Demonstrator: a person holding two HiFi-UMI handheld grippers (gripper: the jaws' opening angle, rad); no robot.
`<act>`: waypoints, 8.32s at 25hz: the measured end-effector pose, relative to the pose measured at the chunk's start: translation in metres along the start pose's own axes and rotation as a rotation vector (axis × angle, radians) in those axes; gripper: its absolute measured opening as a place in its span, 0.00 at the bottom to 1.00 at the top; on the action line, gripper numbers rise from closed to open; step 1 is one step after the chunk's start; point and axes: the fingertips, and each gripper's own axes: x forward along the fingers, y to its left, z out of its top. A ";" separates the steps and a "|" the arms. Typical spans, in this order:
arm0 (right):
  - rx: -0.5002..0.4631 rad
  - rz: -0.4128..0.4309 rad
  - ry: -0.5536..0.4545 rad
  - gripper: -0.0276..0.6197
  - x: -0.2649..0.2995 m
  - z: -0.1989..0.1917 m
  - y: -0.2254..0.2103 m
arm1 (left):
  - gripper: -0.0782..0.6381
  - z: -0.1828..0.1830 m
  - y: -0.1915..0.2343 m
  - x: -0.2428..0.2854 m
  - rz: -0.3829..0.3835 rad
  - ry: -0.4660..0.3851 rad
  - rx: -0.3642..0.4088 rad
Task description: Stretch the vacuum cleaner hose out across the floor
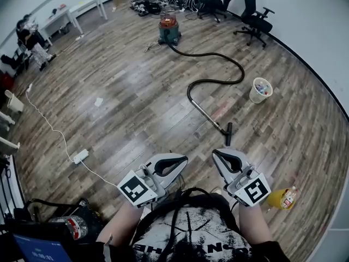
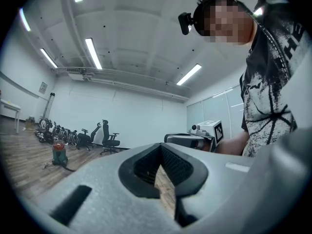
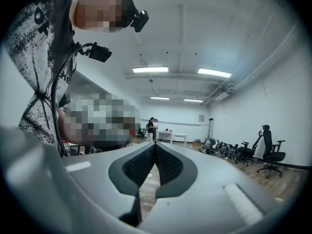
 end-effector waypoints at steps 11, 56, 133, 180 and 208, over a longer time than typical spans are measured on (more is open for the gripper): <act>-0.014 -0.030 -0.002 0.05 -0.013 0.004 -0.004 | 0.11 -0.001 -0.008 0.010 -0.039 -0.005 -0.006; -0.030 0.102 -0.002 0.05 -0.001 -0.046 -0.379 | 0.11 0.001 0.191 0.368 0.076 0.049 -0.041; -0.001 -0.105 0.121 0.05 0.165 -0.117 -0.604 | 0.11 -0.002 0.462 0.495 -0.144 0.107 -0.068; 0.278 0.174 1.312 0.47 0.206 -1.125 -0.548 | 0.11 -0.492 0.684 0.549 -0.210 0.103 -0.023; 0.171 0.039 1.414 0.31 0.192 -1.133 -0.591 | 0.11 -0.515 0.671 0.519 -0.120 0.131 -0.091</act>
